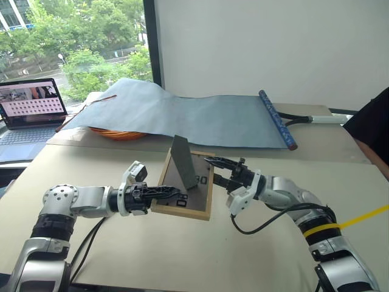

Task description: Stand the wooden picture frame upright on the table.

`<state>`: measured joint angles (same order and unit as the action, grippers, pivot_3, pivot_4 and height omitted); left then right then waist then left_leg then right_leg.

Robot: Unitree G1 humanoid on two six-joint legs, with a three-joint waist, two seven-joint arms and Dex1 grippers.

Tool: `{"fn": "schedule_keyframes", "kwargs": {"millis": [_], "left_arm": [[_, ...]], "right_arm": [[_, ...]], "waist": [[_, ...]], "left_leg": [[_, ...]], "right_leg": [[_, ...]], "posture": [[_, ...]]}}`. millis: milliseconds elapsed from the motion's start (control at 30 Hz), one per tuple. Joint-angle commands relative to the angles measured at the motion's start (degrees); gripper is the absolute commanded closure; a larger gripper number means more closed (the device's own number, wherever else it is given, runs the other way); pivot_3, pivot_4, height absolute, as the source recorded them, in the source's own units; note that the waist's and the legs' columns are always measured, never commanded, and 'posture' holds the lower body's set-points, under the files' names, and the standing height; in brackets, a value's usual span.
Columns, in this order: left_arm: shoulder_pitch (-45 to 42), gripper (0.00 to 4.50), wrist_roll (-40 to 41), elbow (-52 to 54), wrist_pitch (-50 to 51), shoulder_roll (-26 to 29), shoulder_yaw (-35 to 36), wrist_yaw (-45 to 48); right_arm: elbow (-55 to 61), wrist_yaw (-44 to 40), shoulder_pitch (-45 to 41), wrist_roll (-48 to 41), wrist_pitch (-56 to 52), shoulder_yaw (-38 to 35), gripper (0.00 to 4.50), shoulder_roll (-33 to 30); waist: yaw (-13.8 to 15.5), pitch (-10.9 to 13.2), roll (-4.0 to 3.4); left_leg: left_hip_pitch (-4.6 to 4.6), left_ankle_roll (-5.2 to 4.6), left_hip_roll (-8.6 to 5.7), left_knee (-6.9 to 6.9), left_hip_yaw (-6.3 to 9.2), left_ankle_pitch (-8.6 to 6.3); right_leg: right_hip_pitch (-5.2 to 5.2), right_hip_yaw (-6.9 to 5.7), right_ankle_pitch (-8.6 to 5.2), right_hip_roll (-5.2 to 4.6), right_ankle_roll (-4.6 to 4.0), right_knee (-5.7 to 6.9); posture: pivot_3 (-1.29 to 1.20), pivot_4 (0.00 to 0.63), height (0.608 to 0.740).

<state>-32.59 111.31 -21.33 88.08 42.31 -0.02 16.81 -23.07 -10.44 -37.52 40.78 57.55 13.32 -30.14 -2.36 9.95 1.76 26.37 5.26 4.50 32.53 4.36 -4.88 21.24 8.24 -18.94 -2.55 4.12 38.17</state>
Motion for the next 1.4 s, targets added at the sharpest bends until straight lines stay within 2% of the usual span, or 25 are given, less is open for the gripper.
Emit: {"fn": "schedule_keyframes", "kwargs": {"millis": [33, 100, 167, 267, 367, 400, 500, 600, 633, 700, 767, 800, 867, 1033, 1133, 1400], "left_arm": [[2.8, 3.32, 1.7, 9.7, -3.0, 1.9, 0.8, -1.5], [5.2, 3.32, 1.6, 14.4, -4.6, 3.2, 2.8, -0.6], [7.7, 2.32, 0.5, 19.5, -6.6, 4.5, 6.8, 1.8], [11.4, 1.21, -4.7, 25.7, -11.4, 5.7, 13.7, 6.1], [15.4, 0.19, -15.2, 29.2, -14.4, 9.4, 18.2, 12.3], [17.0, 0.00, -18.6, 29.8, -15.7, 10.8, 19.6, 15.4], [20.4, 0.00, -25.8, 30.3, -19.9, 12.2, 21.8, 21.9], [23.9, 0.00, -34.6, 32.5, -26.9, 11.4, 22.3, 27.0], [24.3, 0.00, -35.2, 32.8, -27.9, 10.6, 22.7, 27.9], [25.7, 0.00, -38.8, 35.0, -30.1, 9.6, 21.0, 28.5], [28.5, 0.00, -48.1, 38.9, -35.0, 10.6, 15.8, 30.4], [29.5, 0.00, -51.6, 40.1, -37.2, 10.6, 14.1, 31.2], [29.4, 0.00, -53.1, 40.9, -38.8, 8.8, 13.6, 30.8], [28.7, 0.00, -58.2, 41.0, -41.7, 6.8, 11.7, 31.4], [28.8, 0.00, -58.1, 41.0, -41.4, 5.9, 11.9, 32.0], [29.5, 0.00, -61.8, 40.3, -39.6, 7.5, 9.6, 33.5]], "right_arm": [[-0.7, 1.7, -1.0, -3.0, 1.1, 0.1, 3.10, -0.8], [-1.7, 1.4, -1.2, -4.1, 0.9, 0.3, 3.10, -1.1], [-2.9, 0.7, -1.5, -6.4, 0.4, 0.3, 3.10, -1.1], [-4.3, -1.5, -2.1, -11.2, -0.2, 0.5, 3.26, -1.2], [-5.7, -8.2, -2.5, -20.3, -2.8, 1.8, 3.27, -1.1], [-5.8, -11.9, -2.3, -25.1, -4.9, 2.0, 3.27, -0.8], [-3.9, -23.0, -1.1, -39.3, -14.6, 1.6, 3.27, 0.9], [1.2, -35.1, 0.6, -55.3, -35.7, -0.5, 3.27, 3.0], [2.5, -36.8, 0.9, -58.1, -40.6, -1.3, 3.28, 3.2], [6.0, -40.4, 1.2, -66.7, -58.2, -3.0, 3.28, 2.9], [9.0, -43.6, 1.6, -73.3, -74.3, -3.4, 3.28, 1.6], [10.1, -44.5, 1.7, -74.6, -78.5, -3.6, 3.28, 1.2], [10.3, -43.1, 0.9, -78.0, -88.5, -5.4, 3.28, 1.5], [7.3, -41.6, -0.8, -77.0, -97.5, -6.6, 3.28, 2.7], [6.2, -42.5, -1.0, -77.8, -102.5, -7.3, 3.28, 3.5], [9.4, -42.3, 2.3, -72.5, -101.5, -5.2, 3.28, 4.3]], "waist": [[-0.1, 0.0, 0.00], [-0.1, 0.0, -0.01], [-0.1, 0.0, 0.04], [-0.1, 0.1, 0.02], [-0.1, 0.1, 0.01], [-0.1, 0.1, 0.01], [-0.2, 0.1, -0.04], [-0.2, 0.2, -0.06], [-0.2, 0.2, -0.08], [0.2, 0.2, -0.10], [0.3, 0.2, -0.12], [0.3, 0.2, -0.15], [0.3, 0.2, -0.17], [-0.3, 0.2, -0.17], [-0.3, 0.2, -0.16], [-0.3, 0.2, -0.16]], "left_leg": [[0.00, 0.00, 0.00, -0.01, 0.00, 0.00], [0.00, 0.00, 0.01, -0.02, 0.03, 0.00], [-0.02, 0.02, 0.01, -0.02, 0.05, 0.01], [-0.02, 0.04, 0.00, -0.01, 0.11, 0.05], [-0.19, 0.04, 0.00, 0.00, 0.11, 0.05], [-0.21, 0.04, 0.00, -0.01, 0.11, 0.05], [-0.21, 0.03, 0.00, -0.02, 0.12, 0.05], [-0.22, 0.03, 0.02, -0.05, 0.12, 0.05], [-0.22, 0.03, 0.02, -0.07, 0.12, 0.05], [-0.20, 0.03, 0.03, -0.09, 0.12, 0.05], [-0.18, 0.03, 0.03, -0.09, 0.12, 0.05], [-0.17, 0.04, 0.03, -0.10, 0.12, 0.05], [-0.17, 0.04, 0.03, -0.16, 0.11, 0.04], [-0.13, 0.03, 0.08, -0.23, 0.10, 0.05], [-0.13, 0.03, 0.08, -0.22, 0.08, 0.04], [-0.14, 0.02, 0.08, -0.18, 0.08, 0.04]], "right_leg": [[0.00, 0.01, 0.00, 0.00, 0.00, 0.00], [-0.01, -0.02, 0.00, 0.00, -0.01, 0.02], [-0.01, -0.02, 0.00, 0.00, -0.03, 0.05], [-0.07, -0.10, 0.02, 0.00, -0.07, 0.06], [-0.24, -0.11, 0.02, -0.01, -0.08, 0.03], [-0.25, -0.12, 0.01, -0.01, -0.10, 0.04], [-0.25, -0.12, 0.01, -0.01, -0.10, 0.03], [-0.28, -0.15, 0.00, -0.01, -0.11, 0.02], [-0.27, -0.15, 0.00, -0.01, -0.12, 0.03], [-0.26, -0.17, 0.00, 0.00, -0.12, 0.03], [-0.23, -0.19, -0.01, -0.01, -0.13, 0.01], [-0.22, -0.18, -0.01, -0.01, -0.13, -0.01], [-0.14, -0.18, -0.02, 0.00, -0.18, -0.02], [0.02, -0.18, -0.04, 0.04, -0.24, 0.02], [0.00, -0.15, -0.05, 0.04, -0.23, 0.00], [-0.01, -0.15, -0.05, 0.05, -0.22, 0.01]], "posture": [[0.00, 0.150, 0.740], [0.00, 0.150, 0.740], [0.00, 0.150, 0.740], [0.00, 0.150, 0.740], [0.00, 0.150, 0.740], [0.00, 0.150, 0.740], [0.00, 0.150, 0.740], [0.00, 0.150, 0.740], [0.00, 0.150, 0.740], [0.00, 0.150, 0.740], [0.00, 0.150, 0.740], [0.00, 0.150, 0.740], [0.00, 0.150, 0.740], [0.00, 0.150, 0.740], [0.00, 0.150, 0.740], [0.00, 0.150, 0.740]]}}
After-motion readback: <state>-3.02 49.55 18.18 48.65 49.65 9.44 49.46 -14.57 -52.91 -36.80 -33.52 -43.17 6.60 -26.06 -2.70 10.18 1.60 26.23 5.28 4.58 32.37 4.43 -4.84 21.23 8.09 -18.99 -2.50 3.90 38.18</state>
